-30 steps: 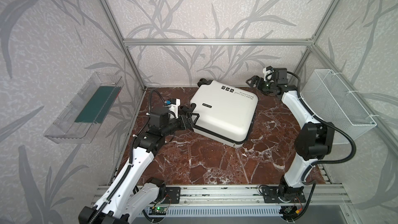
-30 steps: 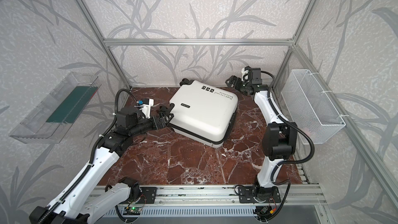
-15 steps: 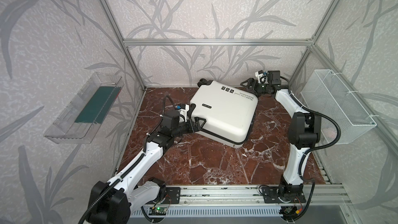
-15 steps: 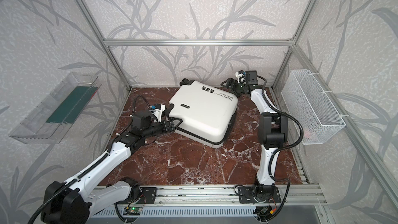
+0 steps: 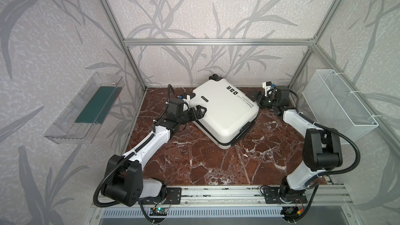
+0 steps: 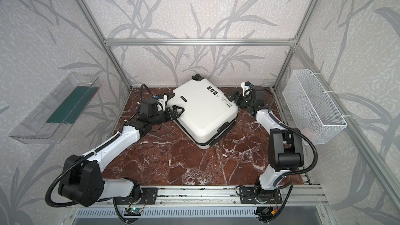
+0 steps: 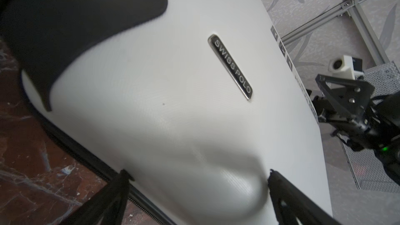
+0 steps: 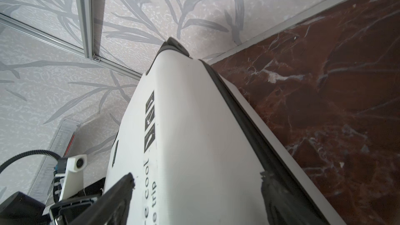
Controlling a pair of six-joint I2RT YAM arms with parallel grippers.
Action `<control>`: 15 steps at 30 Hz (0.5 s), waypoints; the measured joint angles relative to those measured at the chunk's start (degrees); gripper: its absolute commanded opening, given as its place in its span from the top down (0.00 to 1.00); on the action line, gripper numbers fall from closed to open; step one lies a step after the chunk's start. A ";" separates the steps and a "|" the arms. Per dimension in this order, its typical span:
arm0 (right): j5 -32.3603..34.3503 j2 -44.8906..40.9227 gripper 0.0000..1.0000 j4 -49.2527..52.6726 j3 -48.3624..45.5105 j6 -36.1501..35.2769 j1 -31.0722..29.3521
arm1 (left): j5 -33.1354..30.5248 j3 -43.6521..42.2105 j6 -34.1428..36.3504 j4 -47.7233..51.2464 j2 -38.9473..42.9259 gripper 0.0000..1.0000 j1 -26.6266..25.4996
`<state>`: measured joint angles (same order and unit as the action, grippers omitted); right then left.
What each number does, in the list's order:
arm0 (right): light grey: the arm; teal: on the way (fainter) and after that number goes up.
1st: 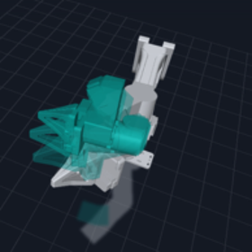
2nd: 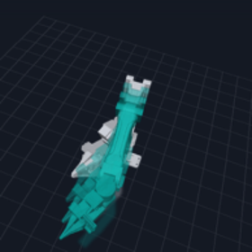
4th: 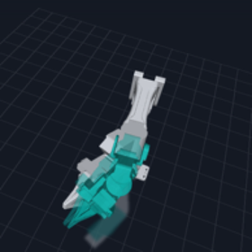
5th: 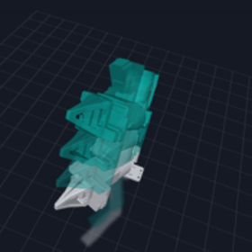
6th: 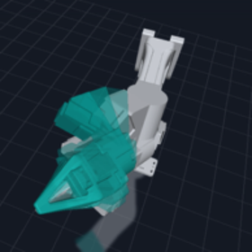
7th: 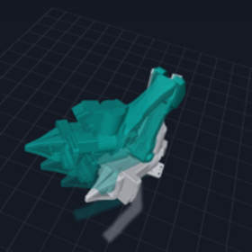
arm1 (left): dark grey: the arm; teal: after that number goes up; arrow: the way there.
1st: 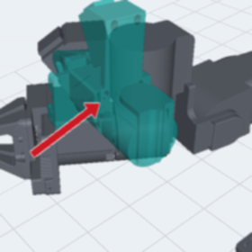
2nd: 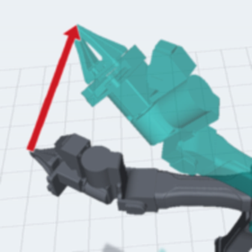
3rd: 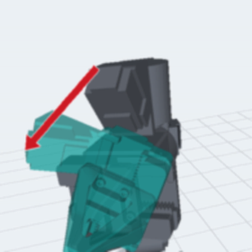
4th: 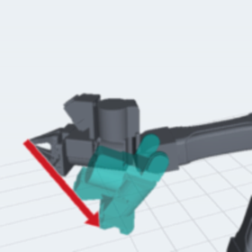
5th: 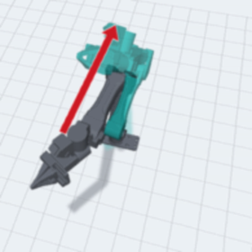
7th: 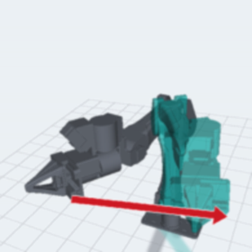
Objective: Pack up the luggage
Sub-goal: 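Rotate the lying suitcase with both grippers so its wheels face the robot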
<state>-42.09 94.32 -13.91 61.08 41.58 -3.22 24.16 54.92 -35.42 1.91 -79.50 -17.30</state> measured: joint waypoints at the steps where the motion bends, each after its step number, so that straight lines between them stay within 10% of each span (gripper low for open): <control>1: 0.61 -1.84 0.08 -1.75 -2.97 0.61 -0.81 | -0.44 1.62 0.37 0.13 -1.60 0.01 0.48; 15: 11.21 -21.27 0.01 7.19 -17.51 0.57 -8.35 | 7.41 20.15 2.97 0.85 -13.40 0.01 4.37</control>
<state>-30.87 73.06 -6.72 43.57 42.15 -11.57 31.57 75.07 -32.45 2.76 -92.90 -12.93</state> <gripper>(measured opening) 0.991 0.993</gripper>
